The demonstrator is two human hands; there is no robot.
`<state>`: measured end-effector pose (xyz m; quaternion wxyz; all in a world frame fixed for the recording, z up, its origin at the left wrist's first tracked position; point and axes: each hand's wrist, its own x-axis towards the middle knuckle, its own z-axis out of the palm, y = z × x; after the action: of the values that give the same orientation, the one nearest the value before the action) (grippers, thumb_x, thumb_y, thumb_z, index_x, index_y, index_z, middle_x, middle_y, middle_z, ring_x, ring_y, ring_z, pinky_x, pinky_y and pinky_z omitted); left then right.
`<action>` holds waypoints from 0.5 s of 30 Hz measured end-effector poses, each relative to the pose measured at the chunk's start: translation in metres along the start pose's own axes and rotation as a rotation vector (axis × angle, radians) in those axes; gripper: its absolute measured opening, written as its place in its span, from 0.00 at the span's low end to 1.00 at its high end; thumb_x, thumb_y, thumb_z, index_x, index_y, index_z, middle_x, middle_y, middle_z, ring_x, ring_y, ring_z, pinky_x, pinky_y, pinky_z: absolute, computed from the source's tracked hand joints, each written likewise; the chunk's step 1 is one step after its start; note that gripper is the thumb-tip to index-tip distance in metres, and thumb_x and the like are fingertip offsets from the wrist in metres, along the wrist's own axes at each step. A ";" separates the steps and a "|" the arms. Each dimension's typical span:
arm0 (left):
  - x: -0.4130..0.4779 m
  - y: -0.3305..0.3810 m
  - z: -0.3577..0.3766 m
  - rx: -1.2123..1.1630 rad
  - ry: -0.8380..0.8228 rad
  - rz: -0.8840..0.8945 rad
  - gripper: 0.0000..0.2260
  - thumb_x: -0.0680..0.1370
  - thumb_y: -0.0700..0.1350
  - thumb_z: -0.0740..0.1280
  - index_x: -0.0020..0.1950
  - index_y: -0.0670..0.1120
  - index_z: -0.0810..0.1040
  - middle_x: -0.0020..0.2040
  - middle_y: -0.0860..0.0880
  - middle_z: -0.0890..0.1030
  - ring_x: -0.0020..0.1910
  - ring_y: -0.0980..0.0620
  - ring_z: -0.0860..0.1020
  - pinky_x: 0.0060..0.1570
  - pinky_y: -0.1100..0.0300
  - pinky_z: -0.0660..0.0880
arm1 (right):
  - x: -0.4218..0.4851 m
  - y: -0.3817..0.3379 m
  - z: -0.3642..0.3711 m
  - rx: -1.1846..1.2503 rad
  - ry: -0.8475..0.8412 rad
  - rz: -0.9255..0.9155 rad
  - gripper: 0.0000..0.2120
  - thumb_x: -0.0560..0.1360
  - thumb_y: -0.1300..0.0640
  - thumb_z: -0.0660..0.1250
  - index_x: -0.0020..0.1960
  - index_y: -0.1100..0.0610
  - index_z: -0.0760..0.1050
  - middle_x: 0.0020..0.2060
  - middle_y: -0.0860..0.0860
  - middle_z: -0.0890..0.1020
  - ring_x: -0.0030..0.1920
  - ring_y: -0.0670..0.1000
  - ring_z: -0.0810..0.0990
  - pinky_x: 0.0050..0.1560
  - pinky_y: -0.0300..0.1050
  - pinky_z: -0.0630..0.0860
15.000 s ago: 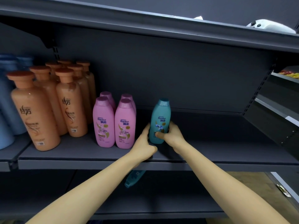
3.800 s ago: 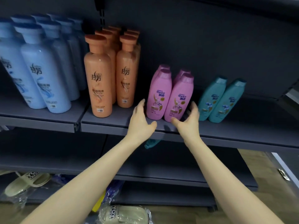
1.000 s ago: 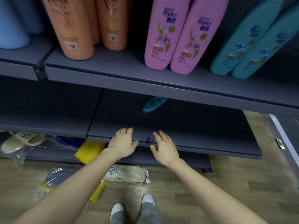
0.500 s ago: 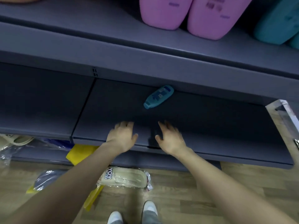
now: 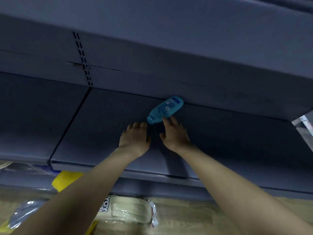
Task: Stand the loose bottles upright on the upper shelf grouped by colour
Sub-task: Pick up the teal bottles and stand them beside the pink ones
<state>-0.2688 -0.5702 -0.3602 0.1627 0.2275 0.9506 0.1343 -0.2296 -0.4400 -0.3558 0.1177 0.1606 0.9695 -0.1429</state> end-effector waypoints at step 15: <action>0.039 0.015 0.011 -0.104 0.104 -0.003 0.20 0.79 0.45 0.59 0.69 0.41 0.63 0.67 0.43 0.70 0.68 0.45 0.65 0.64 0.53 0.66 | 0.055 -0.006 -0.001 -0.249 0.098 -0.127 0.31 0.77 0.59 0.64 0.75 0.51 0.54 0.73 0.58 0.55 0.72 0.61 0.54 0.67 0.57 0.63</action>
<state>-0.2919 -0.5373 -0.3748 0.1249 0.2102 0.9498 0.1951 -0.2828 -0.4303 -0.3685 0.0798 0.0900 0.9925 -0.0209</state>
